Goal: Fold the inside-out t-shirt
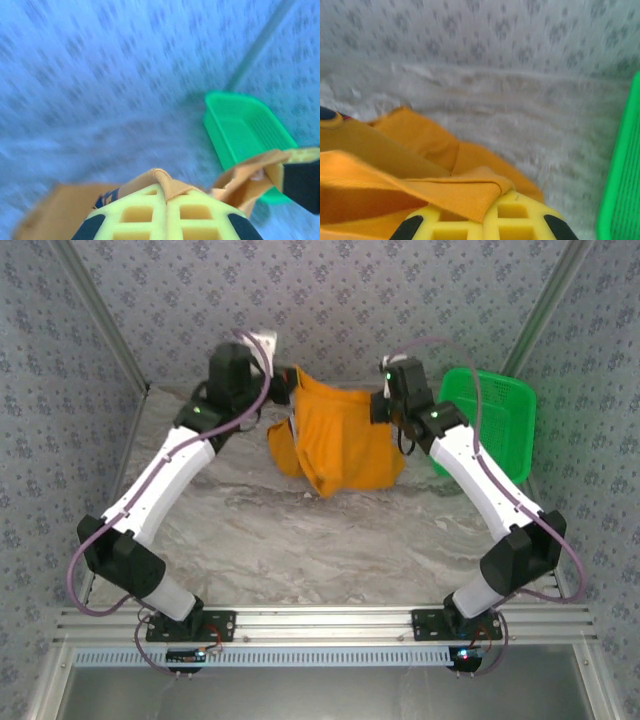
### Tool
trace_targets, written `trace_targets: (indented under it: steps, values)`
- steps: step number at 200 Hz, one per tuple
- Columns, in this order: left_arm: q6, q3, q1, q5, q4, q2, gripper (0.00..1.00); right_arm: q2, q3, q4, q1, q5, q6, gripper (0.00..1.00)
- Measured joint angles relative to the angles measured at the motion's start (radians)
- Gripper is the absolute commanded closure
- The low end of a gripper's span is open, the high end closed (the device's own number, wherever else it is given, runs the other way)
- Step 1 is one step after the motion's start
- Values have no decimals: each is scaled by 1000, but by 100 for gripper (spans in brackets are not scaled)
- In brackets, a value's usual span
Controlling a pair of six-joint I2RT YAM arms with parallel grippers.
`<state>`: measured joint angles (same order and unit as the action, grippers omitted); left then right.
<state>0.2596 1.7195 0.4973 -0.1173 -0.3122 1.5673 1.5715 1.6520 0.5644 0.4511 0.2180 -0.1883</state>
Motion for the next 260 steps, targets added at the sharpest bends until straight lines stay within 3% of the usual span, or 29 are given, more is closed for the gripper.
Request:
trace_targets:
  steps: [24, 43, 101, 139, 159, 181, 216, 237, 260]
  values:
    - [-78, 189, 6, 58, -92, 17, 100, -3, 163, -14, 6, 1, 27, 100]
    - [-130, 246, 35, 75, -167, -10, 100, -77, 188, -18, 36, 11, 53, 100]
    - [-190, 146, 227, 83, -317, -288, 100, -450, 116, 44, 278, 68, 105, 100]
    - [-192, 145, 245, 77, -288, -373, 100, -528, 121, 37, 302, 105, 112, 100]
    - [-219, 187, 245, 100, -286, -327, 100, -480, 121, 22, 242, 100, 119, 100]
    - [-253, 253, 215, 141, -278, -222, 100, -368, 121, -6, 99, 43, 105, 100]
    - [-208, 268, 36, 126, -209, -12, 100, -68, 220, -31, -86, -98, 86, 100]
    - [-196, 335, -35, 122, -213, 122, 100, 98, 312, -31, -145, -183, 65, 100]
    - [-203, 549, -49, 127, -274, 284, 100, 222, 456, 9, -161, -212, 61, 100]
